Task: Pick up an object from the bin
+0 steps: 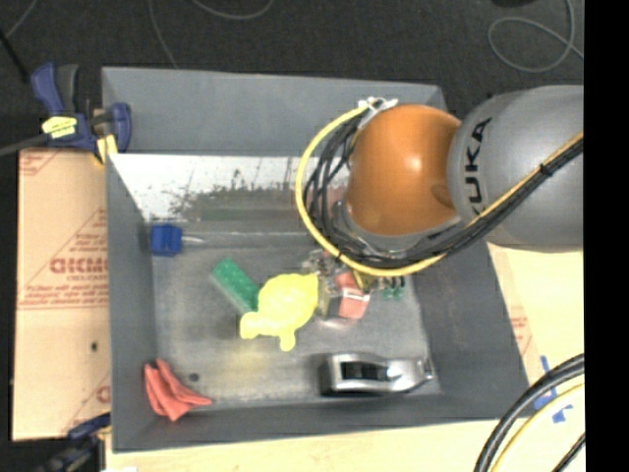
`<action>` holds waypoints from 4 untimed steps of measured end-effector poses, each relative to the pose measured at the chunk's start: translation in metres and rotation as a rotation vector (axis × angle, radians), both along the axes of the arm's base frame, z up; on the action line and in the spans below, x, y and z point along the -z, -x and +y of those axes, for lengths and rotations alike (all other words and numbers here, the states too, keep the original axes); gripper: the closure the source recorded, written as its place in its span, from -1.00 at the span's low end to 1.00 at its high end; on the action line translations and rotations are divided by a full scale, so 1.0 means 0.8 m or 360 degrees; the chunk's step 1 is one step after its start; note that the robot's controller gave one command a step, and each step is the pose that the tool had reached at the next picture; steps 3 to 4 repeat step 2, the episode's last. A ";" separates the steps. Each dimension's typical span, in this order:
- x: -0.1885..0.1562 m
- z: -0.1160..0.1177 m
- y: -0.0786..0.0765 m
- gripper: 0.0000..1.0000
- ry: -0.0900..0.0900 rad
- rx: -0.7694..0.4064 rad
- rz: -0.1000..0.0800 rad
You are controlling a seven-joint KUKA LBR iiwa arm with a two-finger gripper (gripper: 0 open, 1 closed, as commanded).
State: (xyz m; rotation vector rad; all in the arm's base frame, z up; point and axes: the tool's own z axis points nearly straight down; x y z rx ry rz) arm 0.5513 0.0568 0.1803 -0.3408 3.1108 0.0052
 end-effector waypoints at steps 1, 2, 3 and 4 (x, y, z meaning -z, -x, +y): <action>0.000 0.000 0.000 1.00 -0.0001 0.0000 0.0000; -0.241 -0.005 -0.002 1.00 0.0001 0.0020 -0.0005; -0.241 -0.005 -0.002 1.00 0.0001 0.0020 -0.0005; -0.241 -0.005 -0.002 1.00 0.0001 0.0020 -0.0005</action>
Offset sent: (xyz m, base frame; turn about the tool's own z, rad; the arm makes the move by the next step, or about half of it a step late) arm 0.0006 -0.0034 0.2003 0.0076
